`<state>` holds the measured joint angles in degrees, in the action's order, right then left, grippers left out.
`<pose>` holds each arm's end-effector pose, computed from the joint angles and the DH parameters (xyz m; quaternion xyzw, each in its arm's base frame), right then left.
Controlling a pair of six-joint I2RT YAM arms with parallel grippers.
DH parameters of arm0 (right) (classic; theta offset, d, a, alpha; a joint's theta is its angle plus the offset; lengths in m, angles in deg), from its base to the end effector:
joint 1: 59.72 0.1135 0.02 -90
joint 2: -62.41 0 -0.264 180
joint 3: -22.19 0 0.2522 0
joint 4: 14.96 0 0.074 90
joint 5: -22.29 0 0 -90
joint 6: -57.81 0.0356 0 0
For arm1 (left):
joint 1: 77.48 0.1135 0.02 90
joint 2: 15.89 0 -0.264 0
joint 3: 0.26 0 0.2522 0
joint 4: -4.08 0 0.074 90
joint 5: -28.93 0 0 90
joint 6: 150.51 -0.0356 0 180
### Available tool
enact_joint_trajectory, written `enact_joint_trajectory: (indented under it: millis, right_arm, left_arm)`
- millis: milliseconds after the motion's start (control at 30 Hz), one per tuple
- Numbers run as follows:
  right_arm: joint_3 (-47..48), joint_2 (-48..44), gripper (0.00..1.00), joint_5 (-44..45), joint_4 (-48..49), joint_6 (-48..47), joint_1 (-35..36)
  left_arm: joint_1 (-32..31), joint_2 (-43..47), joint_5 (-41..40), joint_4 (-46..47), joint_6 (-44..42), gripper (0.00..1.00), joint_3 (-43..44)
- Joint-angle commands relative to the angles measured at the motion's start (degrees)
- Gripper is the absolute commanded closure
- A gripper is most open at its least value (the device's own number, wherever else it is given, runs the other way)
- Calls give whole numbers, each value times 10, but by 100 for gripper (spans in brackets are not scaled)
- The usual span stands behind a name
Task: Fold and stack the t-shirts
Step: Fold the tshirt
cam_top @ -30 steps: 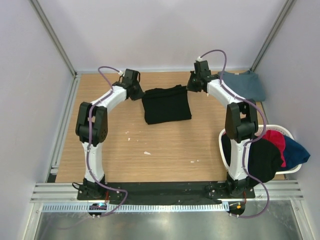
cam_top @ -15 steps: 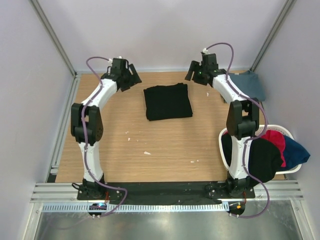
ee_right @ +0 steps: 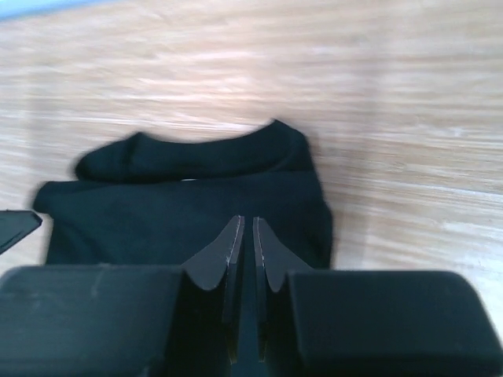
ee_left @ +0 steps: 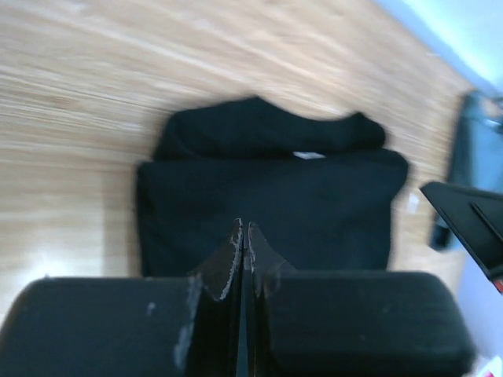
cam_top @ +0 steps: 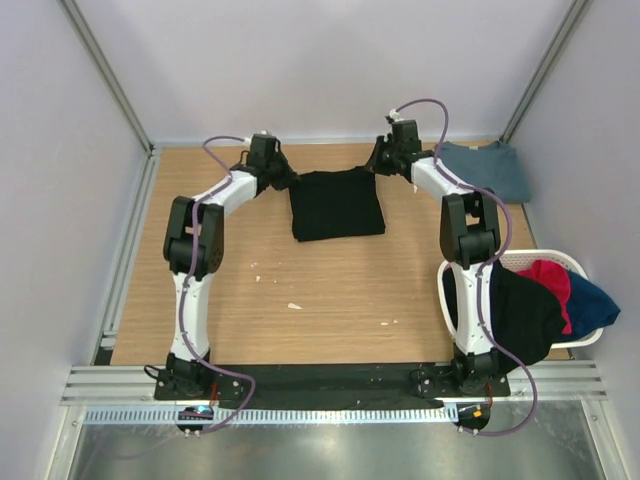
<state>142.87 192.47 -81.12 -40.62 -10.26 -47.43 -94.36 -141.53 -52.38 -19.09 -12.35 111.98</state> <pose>0.5138 0.1204 0.2121 0.0203 0.8825 0.2338 0.4075 0.4835 -0.1523 0.2045 -0.2073 0.8669 -0.2980 0.3416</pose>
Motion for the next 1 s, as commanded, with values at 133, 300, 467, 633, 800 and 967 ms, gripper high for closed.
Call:
enact_joint_trajectory:
  millis: [133, 300, 467, 633, 800, 967]
  right_arm:
    - [53, 70, 84, 22, 4, -23, -1]
    - [40, 76, 82, 29, 4, -23, 0]
    - [60, 38, 71, 23, -27, -33, 0]
    - [54, -61, 16, 19, -94, -18, 1]
    - [-73, -175, 0, 36, -116, -2, 4]
    - [-194, -247, 0, 66, -146, 9, 4]
  left_arm:
    - [10, -88, -43, 35, 22, 100, 79]
    - [20, -128, -44, 11, 29, 100, 124]
    - [24, -133, 10, -2, -12, 95, 155]
    - [23, -55, 48, -75, -104, 27, 178]
    - [23, 96, 39, -132, -154, 3, 57]
    - [23, 287, 13, -169, -128, 0, -131]
